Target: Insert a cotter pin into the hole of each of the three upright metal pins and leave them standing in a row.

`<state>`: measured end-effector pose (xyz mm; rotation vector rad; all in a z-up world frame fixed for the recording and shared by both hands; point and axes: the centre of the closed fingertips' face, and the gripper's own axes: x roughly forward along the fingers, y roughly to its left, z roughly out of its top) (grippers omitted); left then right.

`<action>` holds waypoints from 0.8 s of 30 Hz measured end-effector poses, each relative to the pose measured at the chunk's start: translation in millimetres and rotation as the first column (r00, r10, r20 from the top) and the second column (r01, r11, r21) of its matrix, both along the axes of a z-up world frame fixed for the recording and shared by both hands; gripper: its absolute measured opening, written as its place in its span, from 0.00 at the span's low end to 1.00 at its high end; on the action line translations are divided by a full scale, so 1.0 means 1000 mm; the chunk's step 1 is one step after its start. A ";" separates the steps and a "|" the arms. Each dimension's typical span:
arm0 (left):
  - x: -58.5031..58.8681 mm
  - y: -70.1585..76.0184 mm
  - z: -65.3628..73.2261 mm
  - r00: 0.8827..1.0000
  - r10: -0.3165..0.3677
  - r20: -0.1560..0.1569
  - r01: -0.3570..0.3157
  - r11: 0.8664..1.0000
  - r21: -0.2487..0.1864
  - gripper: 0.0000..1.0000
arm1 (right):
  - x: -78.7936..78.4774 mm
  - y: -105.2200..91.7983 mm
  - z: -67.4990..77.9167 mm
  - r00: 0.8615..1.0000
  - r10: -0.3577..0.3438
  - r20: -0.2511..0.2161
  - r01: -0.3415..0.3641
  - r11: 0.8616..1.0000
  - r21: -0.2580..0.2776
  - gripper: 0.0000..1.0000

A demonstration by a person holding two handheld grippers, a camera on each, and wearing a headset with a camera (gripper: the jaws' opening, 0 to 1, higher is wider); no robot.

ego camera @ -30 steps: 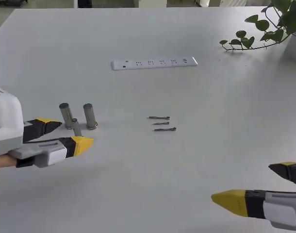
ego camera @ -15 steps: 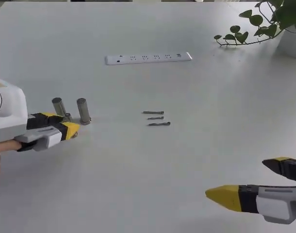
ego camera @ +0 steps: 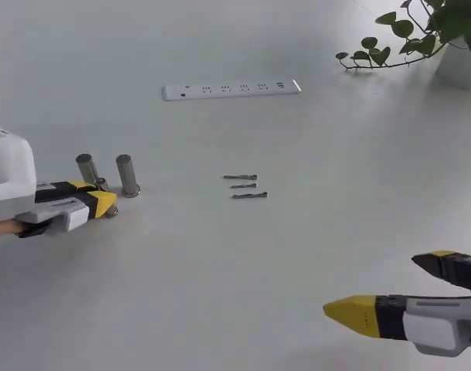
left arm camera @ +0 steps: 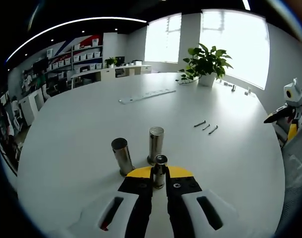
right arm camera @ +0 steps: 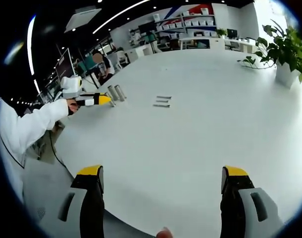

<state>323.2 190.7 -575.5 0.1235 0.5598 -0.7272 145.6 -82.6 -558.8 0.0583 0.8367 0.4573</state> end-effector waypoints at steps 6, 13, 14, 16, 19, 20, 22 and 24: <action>-0.001 -0.001 0.001 1.000 0.003 -0.005 -0.004 1.000 -0.024 0.07 | -0.001 0.001 -0.001 1.000 0.007 -0.007 -0.007 1.000 -0.001 0.97; -0.010 -0.008 0.010 0.999 -0.032 0.025 0.032 0.999 -0.001 0.07 | -0.001 0.000 0.001 1.000 0.004 0.000 -0.004 1.000 -0.003 0.97; -0.011 -0.009 0.012 0.999 -0.035 0.027 0.035 0.999 -0.004 0.07 | -0.001 0.000 0.001 1.000 0.004 0.001 -0.004 1.000 -0.004 0.97; -0.016 -0.015 0.018 0.998 -0.047 0.029 0.048 0.998 -0.027 0.07 | 0.000 0.000 0.003 1.000 0.004 0.007 -0.004 1.000 -0.004 0.97; -0.023 -0.024 0.026 0.997 -0.071 0.036 0.073 0.996 -0.058 0.07 | 0.000 0.002 0.004 1.000 0.008 0.013 -0.008 1.000 -0.002 0.97; -0.026 -0.027 0.030 0.995 -0.093 0.049 0.095 0.994 -0.053 0.07 | 0.000 0.002 0.005 1.000 0.009 0.014 -0.009 1.000 -0.003 0.97; -0.031 -0.034 0.035 0.990 -0.122 0.064 0.125 0.991 -0.044 0.07 | -0.001 0.002 0.005 1.000 0.011 0.016 -0.011 1.000 -0.002 0.97; -0.036 -0.041 0.040 0.986 -0.149 0.075 0.153 0.987 -0.044 0.07 | -0.001 0.003 0.006 1.000 0.012 0.017 -0.012 1.000 0.000 0.97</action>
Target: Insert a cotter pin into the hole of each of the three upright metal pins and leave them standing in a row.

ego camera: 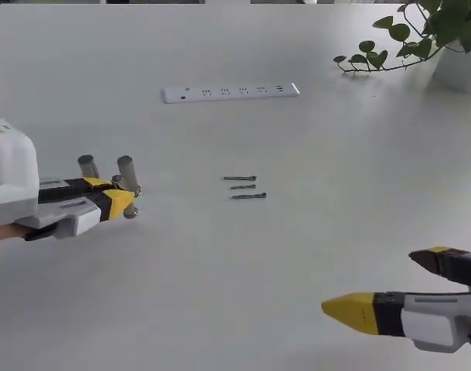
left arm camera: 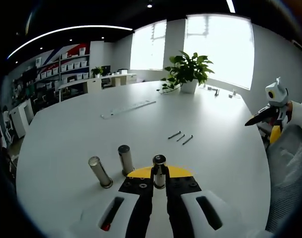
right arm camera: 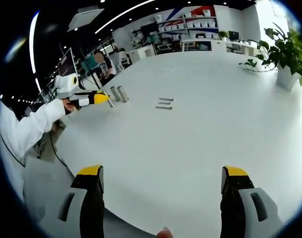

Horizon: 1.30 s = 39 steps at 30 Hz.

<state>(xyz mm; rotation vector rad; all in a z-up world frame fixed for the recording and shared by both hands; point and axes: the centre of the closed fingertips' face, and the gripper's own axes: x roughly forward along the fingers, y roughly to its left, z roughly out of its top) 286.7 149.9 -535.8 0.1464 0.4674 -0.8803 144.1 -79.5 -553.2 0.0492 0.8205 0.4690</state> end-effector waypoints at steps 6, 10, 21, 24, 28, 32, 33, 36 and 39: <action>-0.015 -0.019 0.010 0.998 -0.069 0.015 0.069 0.997 -0.035 0.07 | -0.001 0.001 0.003 1.000 0.005 0.010 -0.005 1.000 0.003 0.97; -0.022 -0.030 0.010 0.995 -0.095 0.007 0.095 0.994 -0.061 0.07 | -0.002 0.001 0.002 1.000 0.004 0.009 -0.004 1.000 0.003 0.97; -0.035 -0.055 -0.011 0.985 -0.170 -0.005 0.170 0.985 -0.008 0.07 | -0.003 0.002 0.003 1.000 0.007 0.009 -0.007 1.000 0.010 0.97; -0.037 -0.058 -0.015 0.981 -0.193 0.001 0.193 0.981 0.022 0.07 | -0.005 0.003 0.002 1.000 0.012 0.005 -0.012 1.000 0.011 0.97; -0.039 -0.062 -0.017 0.979 -0.205 0.006 0.205 0.978 0.031 0.07 | -0.007 0.002 0.002 1.000 0.010 0.004 -0.010 1.000 0.012 0.97; -0.040 -0.063 -0.023 0.978 -0.208 -0.001 0.207 0.977 0.051 0.07 | -0.007 0.002 0.002 1.000 0.011 0.005 -0.011 1.000 0.012 0.97; -0.041 -0.063 -0.026 0.976 -0.217 0.000 0.216 0.974 0.064 0.07 | -0.007 0.003 0.002 1.000 0.011 0.005 -0.011 1.000 0.012 0.97; -0.043 -0.063 -0.028 0.976 -0.219 -0.007 0.219 0.974 0.064 0.07 | -0.007 0.003 0.002 1.000 0.009 0.006 -0.009 1.000 0.015 0.97; -0.044 -0.063 -0.031 0.975 -0.221 -0.015 0.221 0.973 0.061 0.07 | -0.008 0.003 0.002 1.000 0.011 0.004 -0.011 1.000 0.013 0.97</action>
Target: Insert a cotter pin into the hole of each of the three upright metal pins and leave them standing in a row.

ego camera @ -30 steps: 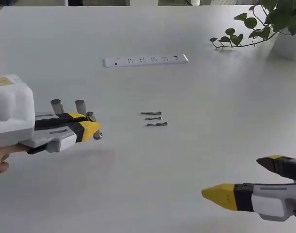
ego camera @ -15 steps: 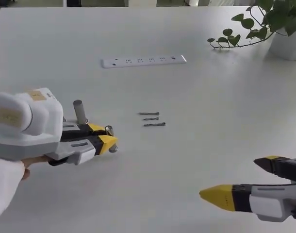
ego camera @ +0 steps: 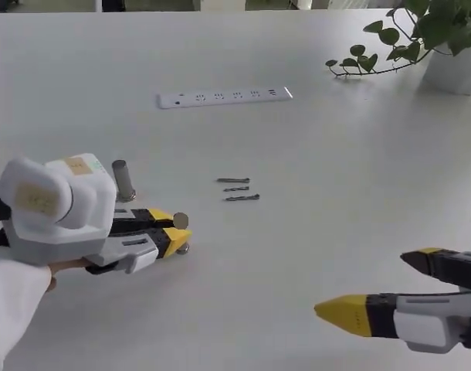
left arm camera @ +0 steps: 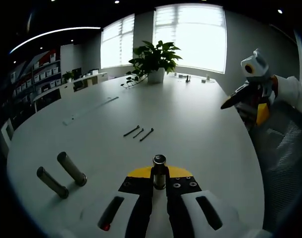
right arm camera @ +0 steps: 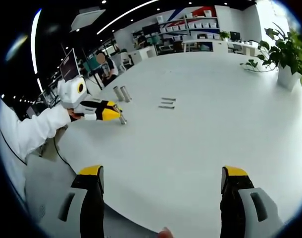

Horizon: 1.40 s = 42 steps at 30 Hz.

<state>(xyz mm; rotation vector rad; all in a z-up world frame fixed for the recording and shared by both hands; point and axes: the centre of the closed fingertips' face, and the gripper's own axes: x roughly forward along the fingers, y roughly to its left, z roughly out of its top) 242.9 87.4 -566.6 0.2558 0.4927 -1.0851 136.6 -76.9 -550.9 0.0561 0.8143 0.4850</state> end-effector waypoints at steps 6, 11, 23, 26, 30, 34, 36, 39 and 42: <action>-0.002 0.001 -0.004 1.000 -0.008 0.013 0.008 1.000 0.021 0.07 | -0.001 -0.001 0.001 1.000 -0.003 0.004 0.003 1.000 0.000 0.97; -0.004 0.000 -0.007 1.000 -0.012 0.021 0.011 1.000 0.017 0.07 | -0.002 0.000 0.001 1.000 -0.001 0.005 0.001 1.000 0.000 0.97; -0.005 -0.001 -0.009 1.000 0.018 -0.017 -0.018 1.000 -0.016 0.07 | -0.002 0.000 0.001 1.000 0.001 0.004 -0.001 1.000 -0.005 0.97; -0.006 -0.001 -0.008 1.000 0.015 -0.021 -0.016 1.000 -0.024 0.08 | -0.003 0.001 0.002 1.000 0.007 0.006 -0.007 1.000 -0.004 0.97; -0.007 -0.001 -0.006 1.000 0.018 -0.023 -0.019 0.999 -0.032 0.09 | -0.003 0.000 0.002 1.000 0.005 0.008 -0.005 1.000 -0.004 0.97; -0.008 0.001 -0.004 1.000 0.013 -0.023 -0.013 0.999 -0.031 0.19 | -0.004 0.001 0.003 1.000 0.007 0.011 -0.007 1.000 -0.001 0.97; -0.011 0.002 -0.003 0.999 0.007 -0.032 -0.008 0.999 -0.038 0.25 | -0.005 0.002 0.003 1.000 0.007 0.012 -0.007 1.000 0.000 0.97; -0.021 0.003 0.000 0.997 -0.007 -0.080 0.000 0.997 -0.078 0.27 | -0.005 0.003 0.005 1.000 0.012 0.016 -0.012 1.000 0.003 0.97; -0.026 0.007 0.003 0.996 -0.003 -0.090 -0.007 0.995 -0.103 0.31 | -0.005 0.005 0.005 1.000 0.017 0.020 -0.017 1.000 0.007 0.97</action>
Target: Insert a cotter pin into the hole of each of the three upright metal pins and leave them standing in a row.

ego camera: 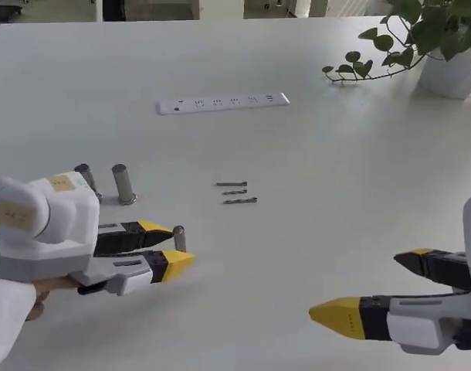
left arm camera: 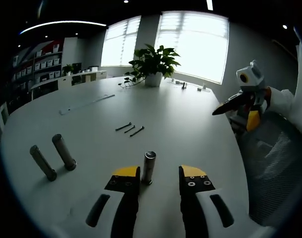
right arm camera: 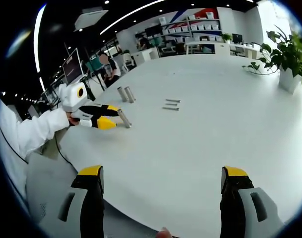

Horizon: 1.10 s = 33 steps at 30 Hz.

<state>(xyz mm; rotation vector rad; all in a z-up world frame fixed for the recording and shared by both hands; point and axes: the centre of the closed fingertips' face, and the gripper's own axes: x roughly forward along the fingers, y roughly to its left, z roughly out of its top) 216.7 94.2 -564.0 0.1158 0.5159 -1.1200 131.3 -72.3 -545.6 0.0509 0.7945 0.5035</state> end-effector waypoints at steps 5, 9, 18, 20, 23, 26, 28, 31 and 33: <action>-0.018 0.012 0.005 1.000 0.000 0.007 0.000 1.000 -0.013 0.53 | -0.002 0.006 0.000 1.000 0.027 0.004 -0.027 1.000 0.000 0.97; -0.028 0.022 0.007 1.000 -0.005 0.004 0.005 1.000 0.001 0.62 | -0.001 0.010 0.000 0.999 0.045 0.007 -0.045 0.999 0.005 0.97; -0.047 0.029 0.016 1.000 -0.029 0.001 0.029 0.999 0.013 0.92 | 0.002 0.018 0.000 0.996 0.085 0.005 -0.085 0.996 0.011 0.97; -0.049 0.028 0.018 0.999 -0.033 -0.004 0.033 0.999 0.009 0.99 | 0.003 0.018 0.001 0.996 0.093 0.007 -0.093 0.996 0.013 0.97; -0.051 0.028 0.021 1.000 -0.020 -0.013 0.020 1.000 -0.001 0.99 | 0.005 0.017 0.003 0.995 0.101 0.006 -0.101 0.995 0.009 0.97; -0.054 0.029 0.021 1.000 -0.023 -0.021 0.023 1.000 0.005 0.99 | 0.010 0.016 0.006 0.992 0.127 0.014 -0.127 0.992 -0.004 0.96; -0.054 0.030 0.023 1.000 -0.009 -0.021 0.009 1.000 0.003 0.99 | 0.016 0.014 0.010 0.990 0.141 0.023 -0.141 0.990 -0.021 0.96; -0.051 0.034 0.026 1.000 0.014 -0.015 -0.014 1.000 -0.005 0.99 | 0.028 0.011 0.016 0.984 0.174 0.038 -0.171 0.983 -0.064 0.96; -0.051 0.035 0.029 1.000 0.021 -0.012 -0.021 1.000 -0.006 0.99 | 0.033 0.010 0.019 0.982 0.184 0.045 -0.180 0.981 -0.071 0.96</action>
